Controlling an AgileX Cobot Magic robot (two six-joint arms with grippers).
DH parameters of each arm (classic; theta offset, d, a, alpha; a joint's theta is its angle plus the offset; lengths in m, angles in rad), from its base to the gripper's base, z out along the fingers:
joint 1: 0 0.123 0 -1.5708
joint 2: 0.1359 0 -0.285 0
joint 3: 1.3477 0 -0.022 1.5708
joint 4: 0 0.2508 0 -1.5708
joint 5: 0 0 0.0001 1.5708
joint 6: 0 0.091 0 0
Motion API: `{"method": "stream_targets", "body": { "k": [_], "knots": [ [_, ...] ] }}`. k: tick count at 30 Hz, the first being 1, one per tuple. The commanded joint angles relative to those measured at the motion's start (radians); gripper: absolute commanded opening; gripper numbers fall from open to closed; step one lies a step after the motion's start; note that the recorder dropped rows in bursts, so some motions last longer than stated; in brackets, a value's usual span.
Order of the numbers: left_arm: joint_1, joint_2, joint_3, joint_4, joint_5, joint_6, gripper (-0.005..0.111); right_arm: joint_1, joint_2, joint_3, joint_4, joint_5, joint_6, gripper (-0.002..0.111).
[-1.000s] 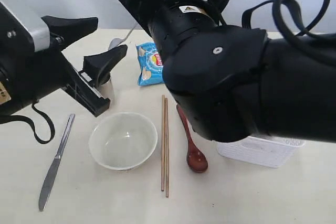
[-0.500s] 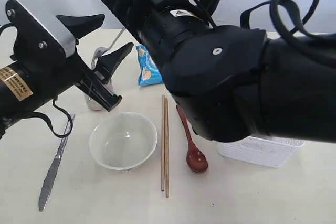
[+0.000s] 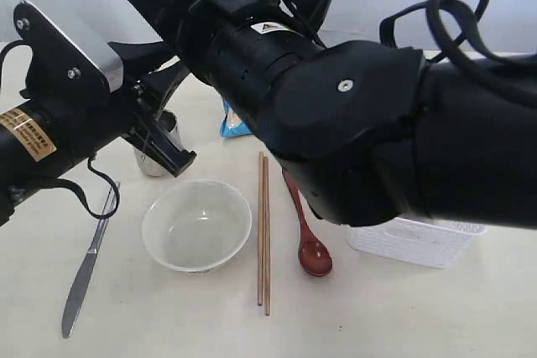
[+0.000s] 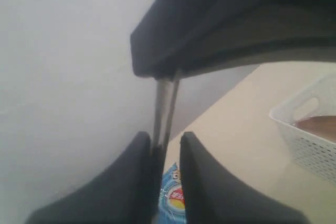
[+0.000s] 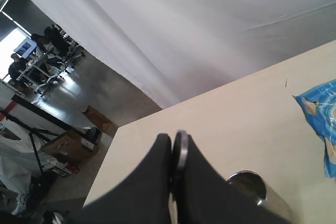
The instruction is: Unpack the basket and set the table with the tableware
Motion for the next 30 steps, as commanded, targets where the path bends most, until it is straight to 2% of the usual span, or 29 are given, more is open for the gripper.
{"method": "stream_targets", "body": {
  "k": [1, 11, 14, 17, 22, 24, 27, 30],
  "knots": [
    [-0.007, 0.0, -0.006, -0.02, 0.01, 0.002, 0.0, 0.003, 0.0, -0.008, -0.026, -0.004, 0.008, 0.0],
    [-0.007, 0.0, -0.006, -0.02, 0.015, -0.005, 0.0, 0.003, 0.0, -0.008, -0.034, -0.03, -0.028, 0.0],
    [-0.007, 0.0, -0.006, -0.02, 0.017, -0.008, 0.0, 0.003, 0.0, -0.008, -0.094, -0.03, -0.053, 0.001],
    [-0.007, 0.0, -0.006, -0.02, 0.019, -0.008, 0.0, 0.003, 0.0, -0.008, -0.124, -0.03, -0.037, 0.014],
    [-0.007, 0.0, -0.006, -0.02, 0.026, -0.008, 0.0, 0.003, 0.0, -0.008, -0.131, -0.03, -0.035, 0.045],
    [-0.007, 0.0, -0.006, -0.02, 0.031, -0.008, 0.0, 0.003, 0.0, -0.008, -0.131, -0.032, -0.035, 0.054],
    [-0.007, 0.0, -0.006, -0.03, 0.051, -0.033, 0.0, 0.003, 0.0, -0.008, -0.131, -0.08, -0.038, 0.06],
    [-0.007, -0.002, -0.008, -0.112, 0.097, -0.053, 0.0, 0.003, -0.016, -0.008, -0.127, -0.153, -0.078, 0.061]
  ]
}}
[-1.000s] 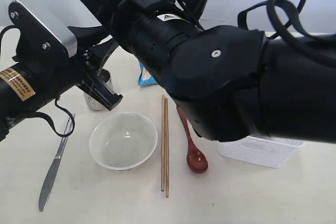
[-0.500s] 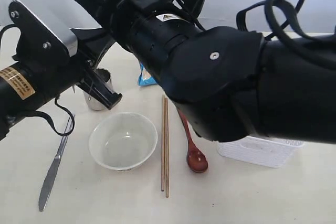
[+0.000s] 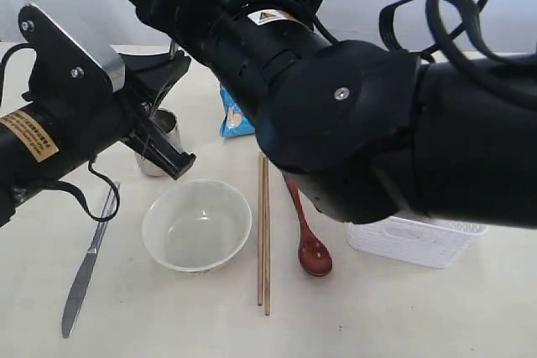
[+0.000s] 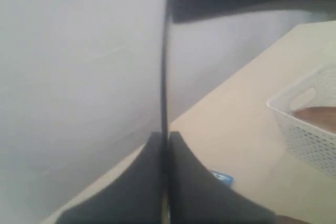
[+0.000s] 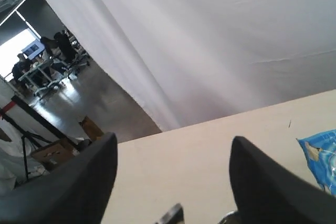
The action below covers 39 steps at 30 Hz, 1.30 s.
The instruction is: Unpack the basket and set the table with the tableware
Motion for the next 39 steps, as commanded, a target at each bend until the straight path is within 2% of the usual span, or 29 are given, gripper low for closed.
{"method": "stream_targets", "body": {
  "k": [1, 4, 8, 12, 15, 20, 22, 24, 26, 28, 33, 36, 39],
  "knots": [
    [-0.007, -0.006, -0.014, -0.1, 0.087, -0.03, 0.0, 0.003, -0.029, -0.006, -0.01, -0.121, -0.089, 0.061],
    [-0.007, -0.031, -0.076, -0.129, 0.333, -0.03, 0.0, 0.003, -0.068, -0.006, 0.064, -0.215, -0.277, 0.061],
    [-0.007, -0.059, -0.215, -0.174, 0.805, -0.035, 0.0, -0.022, -0.134, -0.006, 0.201, -0.38, -0.566, 0.061],
    [0.01, -0.063, -0.314, -0.222, 1.012, -0.06, 0.0, -0.13, -0.201, -0.006, 0.302, -0.344, -0.835, 0.061],
    [0.081, -0.063, -0.356, -0.278, 1.108, -0.068, 0.0, -0.251, -0.238, -0.006, 0.384, -0.231, -0.966, 0.061],
    [0.258, -0.063, -0.371, -0.397, 1.258, -0.007, 0.0, -0.43, -0.261, 0.0, 0.501, -0.048, -1.152, 0.058],
    [0.311, -0.063, -0.368, -0.528, 1.31, 0.089, 0.0, -0.472, -0.261, 0.017, 0.504, -0.006, -1.171, 0.057],
    [0.35, -0.063, -0.359, -0.732, 1.366, 0.269, 0.0, -0.505, -0.261, 0.038, 0.504, 0.05, -1.167, 0.057],
    [0.373, -0.063, -0.349, -0.909, 1.451, 0.42, 0.0, -0.523, -0.261, 0.072, 0.497, 0.11, -1.182, 0.057],
    [0.388, -0.061, -0.332, -1.006, 1.535, 0.482, 0.0, -0.534, -0.261, 0.107, 0.472, 0.139, -1.189, 0.057],
    [0.388, -0.061, -0.25, -1.031, 1.543, 0.471, 0.0, -0.533, -0.261, 0.162, 0.367, 0.116, -1.116, 0.057],
    [0.391, -0.061, -0.2, -1.031, 1.467, 0.448, 0.0, -0.533, -0.261, 0.178, 0.358, 0.11, -1.114, 0.057],
    [0.43, -0.061, -0.154, -1.044, 1.421, 0.434, 0.0, -0.533, -0.261, 0.182, 0.334, 0.11, -1.114, 0.057]
  ]
}}
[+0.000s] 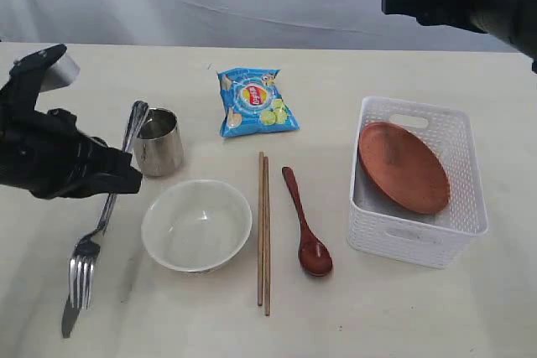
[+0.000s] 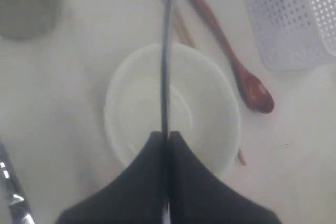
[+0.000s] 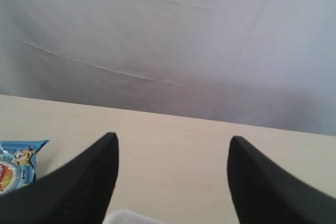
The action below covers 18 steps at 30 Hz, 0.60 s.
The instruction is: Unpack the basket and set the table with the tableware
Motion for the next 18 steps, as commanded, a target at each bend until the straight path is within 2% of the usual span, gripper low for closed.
{"method": "stream_targets", "body": {
  "k": [1, 4, 10, 18],
  "knots": [
    [0.051, -0.002, 0.065, -0.037, -0.067, -0.02, 0.0, -0.008, -0.009, 0.009, -0.041, -0.002, 0.011, 0.057],
    [0.078, -0.002, 0.107, -0.097, -0.065, 0.015, 0.0, -0.008, -0.009, 0.009, -0.057, -0.002, 0.011, 0.057],
    [0.078, 0.028, 0.118, -0.124, -0.069, 0.033, 0.0, -0.008, -0.009, 0.009, -0.057, -0.002, 0.007, 0.057],
    [0.078, 0.199, 0.085, -0.129, -0.044, 0.055, 0.0, -0.008, -0.009, 0.009, -0.053, -0.002, 0.007, 0.057]
  ]
}}
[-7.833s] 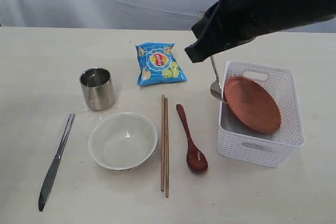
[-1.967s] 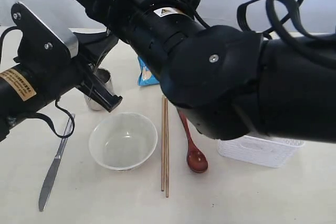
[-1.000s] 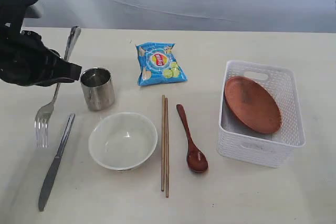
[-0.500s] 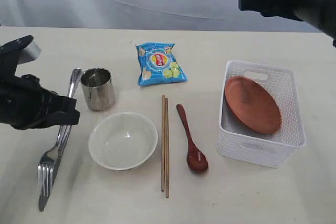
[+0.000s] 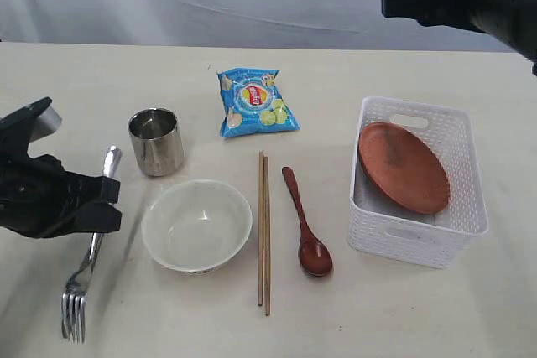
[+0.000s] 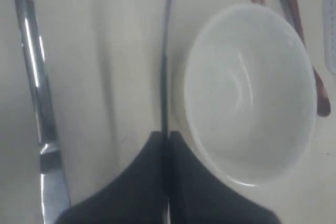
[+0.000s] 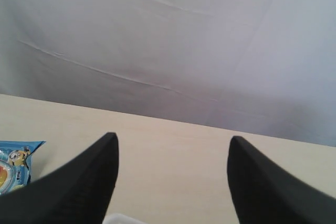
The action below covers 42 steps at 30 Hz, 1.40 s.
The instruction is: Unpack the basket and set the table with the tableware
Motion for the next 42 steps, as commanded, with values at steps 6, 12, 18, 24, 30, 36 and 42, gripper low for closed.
{"method": "stream_targets", "body": {
  "k": [6, 12, 18, 24, 30, 36, 42],
  "knots": [
    [0.002, 0.173, -0.082, -0.017, 0.051, 0.045, 0.0, -0.008, -0.008, 0.003, -0.009, 0.0, -0.001, 0.057],
    [0.002, 0.198, -0.084, -0.043, 0.053, 0.085, 0.0, -0.008, -0.008, 0.003, -0.009, 0.002, -0.001, 0.057],
    [0.002, 0.258, -0.084, -0.148, 0.091, 0.189, 0.0, -0.008, -0.008, 0.003, -0.009, 0.002, -0.001, 0.057],
    [0.002, 0.307, -0.084, -0.194, 0.065, 0.231, 0.0, -0.008, -0.008, 0.005, -0.009, 0.001, 0.001, 0.057],
    [0.002, 0.314, -0.084, -0.221, 0.057, 0.265, 0.0, -0.008, -0.008, 0.005, -0.009, 0.001, 0.001, 0.057],
    [0.002, 0.314, -0.084, -0.218, 0.015, 0.265, 0.0, -0.008, -0.008, 0.005, -0.009, 0.001, 0.014, 0.057],
    [0.002, 0.314, -0.084, -0.221, 0.007, 0.25, 0.001, -0.008, -0.008, 0.005, -0.011, 0.001, 0.013, 0.057]
  ]
}}
